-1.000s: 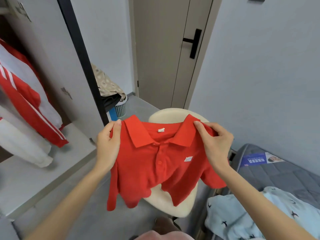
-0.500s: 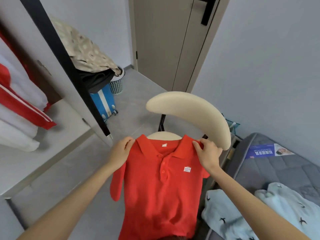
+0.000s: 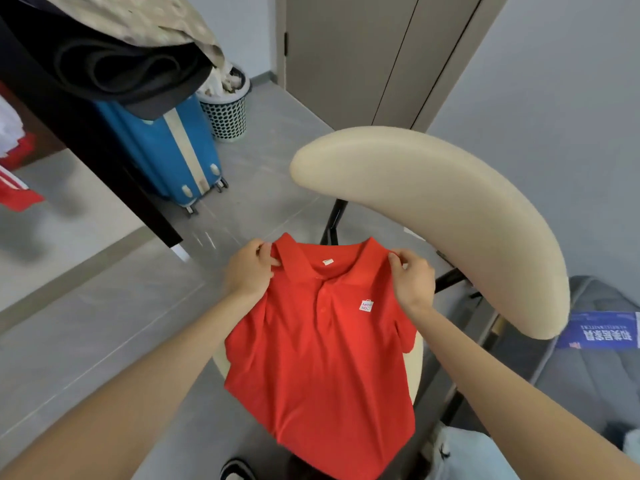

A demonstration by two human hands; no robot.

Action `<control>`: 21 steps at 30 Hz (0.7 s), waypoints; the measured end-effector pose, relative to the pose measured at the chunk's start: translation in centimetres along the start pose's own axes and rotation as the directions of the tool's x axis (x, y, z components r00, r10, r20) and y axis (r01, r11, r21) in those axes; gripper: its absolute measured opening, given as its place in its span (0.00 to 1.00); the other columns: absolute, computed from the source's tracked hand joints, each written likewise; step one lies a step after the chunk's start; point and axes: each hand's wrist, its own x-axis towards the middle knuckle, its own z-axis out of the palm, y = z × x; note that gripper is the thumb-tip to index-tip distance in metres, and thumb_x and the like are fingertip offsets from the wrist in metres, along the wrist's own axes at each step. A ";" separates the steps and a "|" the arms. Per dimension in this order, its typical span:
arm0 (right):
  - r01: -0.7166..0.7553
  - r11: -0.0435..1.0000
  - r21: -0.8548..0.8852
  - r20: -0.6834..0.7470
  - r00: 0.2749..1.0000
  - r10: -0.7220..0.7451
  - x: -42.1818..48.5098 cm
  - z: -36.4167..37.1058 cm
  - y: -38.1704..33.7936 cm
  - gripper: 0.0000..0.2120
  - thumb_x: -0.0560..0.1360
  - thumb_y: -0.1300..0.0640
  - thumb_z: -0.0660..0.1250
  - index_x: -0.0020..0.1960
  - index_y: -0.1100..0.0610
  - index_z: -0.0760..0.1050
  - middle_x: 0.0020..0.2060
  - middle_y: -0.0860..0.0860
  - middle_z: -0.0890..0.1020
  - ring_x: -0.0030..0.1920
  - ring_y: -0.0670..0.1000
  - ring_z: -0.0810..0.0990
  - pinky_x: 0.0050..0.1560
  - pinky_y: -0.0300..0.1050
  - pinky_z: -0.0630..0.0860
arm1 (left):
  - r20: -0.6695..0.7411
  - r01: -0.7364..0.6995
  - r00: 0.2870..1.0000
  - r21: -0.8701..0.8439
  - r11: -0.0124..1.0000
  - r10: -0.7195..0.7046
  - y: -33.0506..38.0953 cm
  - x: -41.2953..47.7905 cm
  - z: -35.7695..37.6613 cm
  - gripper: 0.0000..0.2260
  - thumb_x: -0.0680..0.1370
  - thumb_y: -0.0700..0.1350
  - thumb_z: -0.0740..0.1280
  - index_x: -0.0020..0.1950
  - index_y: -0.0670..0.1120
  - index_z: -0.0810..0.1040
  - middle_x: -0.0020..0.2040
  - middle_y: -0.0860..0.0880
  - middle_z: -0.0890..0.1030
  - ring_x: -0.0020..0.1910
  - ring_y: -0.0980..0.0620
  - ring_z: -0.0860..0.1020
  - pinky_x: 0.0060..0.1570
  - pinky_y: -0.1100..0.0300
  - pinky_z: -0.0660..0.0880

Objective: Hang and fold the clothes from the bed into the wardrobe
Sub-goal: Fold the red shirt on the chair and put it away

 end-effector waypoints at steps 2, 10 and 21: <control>-0.056 0.990 0.131 0.021 0.998 0.054 1.3 2.3 0.5 0.12 0.81 0.58 0.58 0.56 0.58 0.80 0.49 0.55 0.84 0.54 0.56 0.79 0.50 0.42 0.70 | 0.005 -0.044 0.999 -0.061 0.997 0.045 -1.2 1.2 1.7 0.11 0.82 0.43 0.56 0.60 0.44 0.74 0.56 0.46 0.82 0.55 0.46 0.80 0.55 0.56 0.73; 0.077 0.974 0.212 0.095 0.991 -0.099 -0.2 8.2 6.9 0.15 0.78 0.66 0.60 0.60 0.55 0.77 0.57 0.49 0.76 0.57 0.47 0.74 0.58 0.38 0.68 | 0.185 -0.281 0.941 -0.040 0.959 0.283 -7.8 -2.4 7.5 0.26 0.80 0.38 0.59 0.77 0.52 0.59 0.75 0.53 0.65 0.74 0.51 0.62 0.73 0.55 0.59; -0.324 0.905 0.275 -0.035 0.938 0.346 -1.8 7.9 19.5 0.26 0.76 0.56 0.67 0.71 0.61 0.62 0.70 0.61 0.65 0.70 0.61 0.63 0.71 0.52 0.59 | 0.438 -0.415 0.865 0.354 0.838 0.243 -9.7 -9.4 17.8 0.23 0.82 0.48 0.55 0.75 0.65 0.56 0.79 0.58 0.41 0.76 0.37 0.38 0.70 0.34 0.39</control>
